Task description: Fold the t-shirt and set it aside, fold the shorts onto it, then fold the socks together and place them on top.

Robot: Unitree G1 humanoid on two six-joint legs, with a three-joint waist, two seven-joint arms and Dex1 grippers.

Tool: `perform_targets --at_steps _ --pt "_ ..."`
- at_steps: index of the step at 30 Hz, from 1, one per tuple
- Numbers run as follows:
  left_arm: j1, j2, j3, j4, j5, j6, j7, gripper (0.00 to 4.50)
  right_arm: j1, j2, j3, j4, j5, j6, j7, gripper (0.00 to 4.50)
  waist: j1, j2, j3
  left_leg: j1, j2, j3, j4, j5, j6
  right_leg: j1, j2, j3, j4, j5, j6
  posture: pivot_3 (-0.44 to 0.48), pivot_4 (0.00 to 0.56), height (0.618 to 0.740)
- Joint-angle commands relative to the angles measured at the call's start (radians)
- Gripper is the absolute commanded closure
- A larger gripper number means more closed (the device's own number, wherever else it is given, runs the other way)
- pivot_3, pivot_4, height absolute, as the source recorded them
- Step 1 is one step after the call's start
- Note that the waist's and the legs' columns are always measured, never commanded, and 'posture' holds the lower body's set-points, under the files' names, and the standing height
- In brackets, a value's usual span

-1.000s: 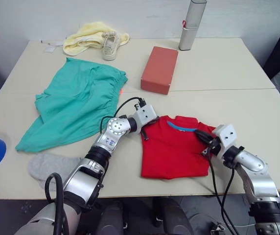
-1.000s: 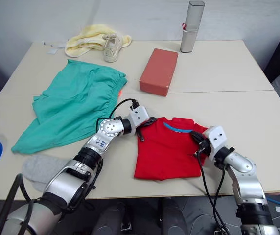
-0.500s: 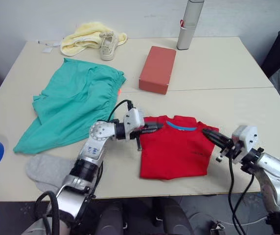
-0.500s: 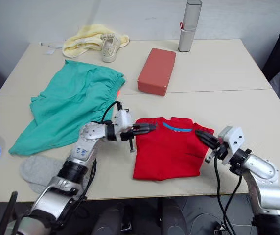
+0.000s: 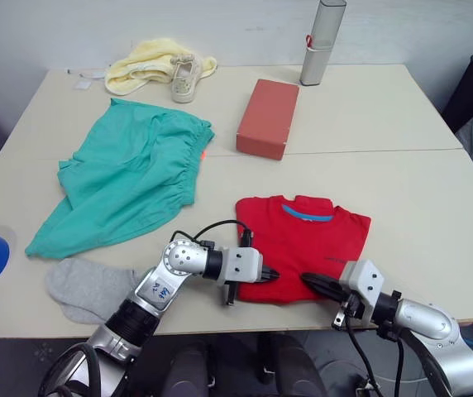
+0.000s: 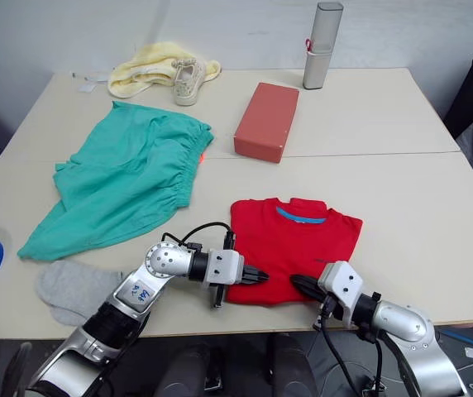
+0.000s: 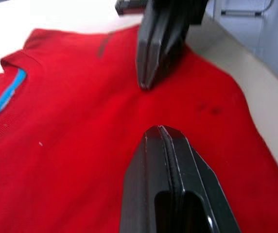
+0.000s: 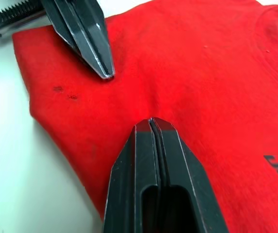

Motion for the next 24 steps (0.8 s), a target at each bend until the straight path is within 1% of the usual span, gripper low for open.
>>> perform_targets --at_steps 1,4,6,9,11,13,15,18,19,21,23,24 --pt "0.036 0.045 0.020 -0.027 0.040 0.059 0.034 4.48 0.086 -0.034 -0.115 0.017 0.011 -0.034 0.005 4.50 0.004 0.000 -0.001 0.000 0.000 0.000 0.000 0.000 0.000 0.000 0.000 0.000 0.000 0.000 0.000 0.000 0.150 0.740" --pt "0.051 0.077 0.031 -0.045 0.024 0.076 0.022 4.48 0.125 -0.032 -0.193 0.028 0.062 -0.070 0.029 4.50 0.002 -0.002 -0.002 0.002 0.000 -0.001 0.000 -0.001 0.001 0.002 0.000 -0.001 -0.001 0.000 0.000 0.000 0.150 0.740" --pt "0.054 0.092 0.049 -0.049 0.007 0.065 0.019 4.48 0.157 -0.019 -0.271 0.034 0.130 -0.108 0.065 4.50 0.001 -0.001 -0.002 0.003 0.000 -0.001 0.000 -0.001 0.002 0.004 0.000 -0.001 -0.001 0.000 -0.001 0.000 0.150 0.740" --pt "0.058 0.092 0.065 -0.053 -0.019 0.044 0.012 4.48 0.208 -0.034 -0.326 0.065 0.146 -0.144 0.117 4.50 -0.001 0.000 -0.003 0.004 0.001 -0.001 -0.001 -0.001 0.002 0.004 0.000 -0.001 -0.001 -0.001 -0.001 0.000 0.150 0.740" --pt "0.060 0.078 0.078 -0.066 -0.073 0.016 -0.010 4.48 0.225 -0.035 -0.373 0.087 0.166 -0.150 0.134 4.50 -0.001 0.000 -0.003 0.003 0.001 -0.001 -0.001 -0.002 0.001 0.003 0.000 -0.001 0.000 -0.001 -0.002 0.000 0.150 0.740" --pt "0.060 0.056 0.095 -0.084 -0.129 -0.010 -0.024 4.48 0.223 -0.030 -0.416 0.071 0.235 -0.096 0.126 4.50 0.000 0.001 -0.002 0.003 0.001 -0.001 -0.001 -0.002 0.001 0.003 0.000 -0.001 -0.001 -0.001 -0.002 0.000 0.150 0.740" --pt "0.058 0.031 0.113 -0.102 -0.186 -0.019 -0.037 4.48 0.219 -0.035 -0.456 0.021 0.385 0.047 0.097 4.50 0.000 0.001 -0.002 0.002 0.001 -0.001 -0.001 -0.002 0.001 0.002 -0.001 -0.001 0.000 -0.001 -0.002 0.000 0.150 0.740" --pt "0.059 -0.006 0.158 -0.151 -0.339 0.049 -0.082 4.50 0.219 -0.105 -0.501 -0.038 0.601 0.310 0.047 3.91 0.000 0.001 -0.002 0.002 0.001 -0.001 -0.001 -0.002 0.001 0.002 -0.002 0.000 0.000 -0.001 -0.002 0.000 0.150 0.740" --pt "0.056 -0.004 0.170 -0.178 -0.406 0.094 -0.118 4.32 0.210 -0.132 -0.515 -0.042 0.665 0.394 0.021 3.56 0.000 0.002 -0.002 0.002 0.001 -0.002 -0.001 -0.002 0.001 0.002 -0.002 0.000 0.000 -0.001 -0.002 0.000 0.150 0.740" --pt "0.038 0.010 0.189 -0.205 -0.474 0.150 -0.158 3.91 0.195 -0.204 -0.537 -0.026 0.798 0.589 -0.059 2.87 0.000 0.001 -0.002 0.002 0.001 -0.002 -0.001 -0.002 0.001 0.002 -0.001 -0.001 0.000 -0.001 -0.002 0.000 0.150 0.740" --pt "0.002 0.038 0.207 -0.218 -0.519 0.197 -0.203 3.30 0.148 -0.298 -0.548 0.038 0.921 0.810 -0.192 2.21 0.000 0.002 -0.002 0.002 0.001 -0.002 -0.001 -0.001 0.001 0.002 -0.001 -0.001 0.000 -0.002 -0.003 0.000 0.150 0.740" --pt "-0.015 0.054 0.214 -0.220 -0.538 0.213 -0.230 2.96 0.116 -0.345 -0.539 0.077 0.962 0.902 -0.231 1.82 0.000 0.002 -0.002 0.002 0.001 -0.003 -0.001 -0.001 0.001 0.002 -0.001 -0.001 0.000 -0.002 -0.003 0.000 0.150 0.740"
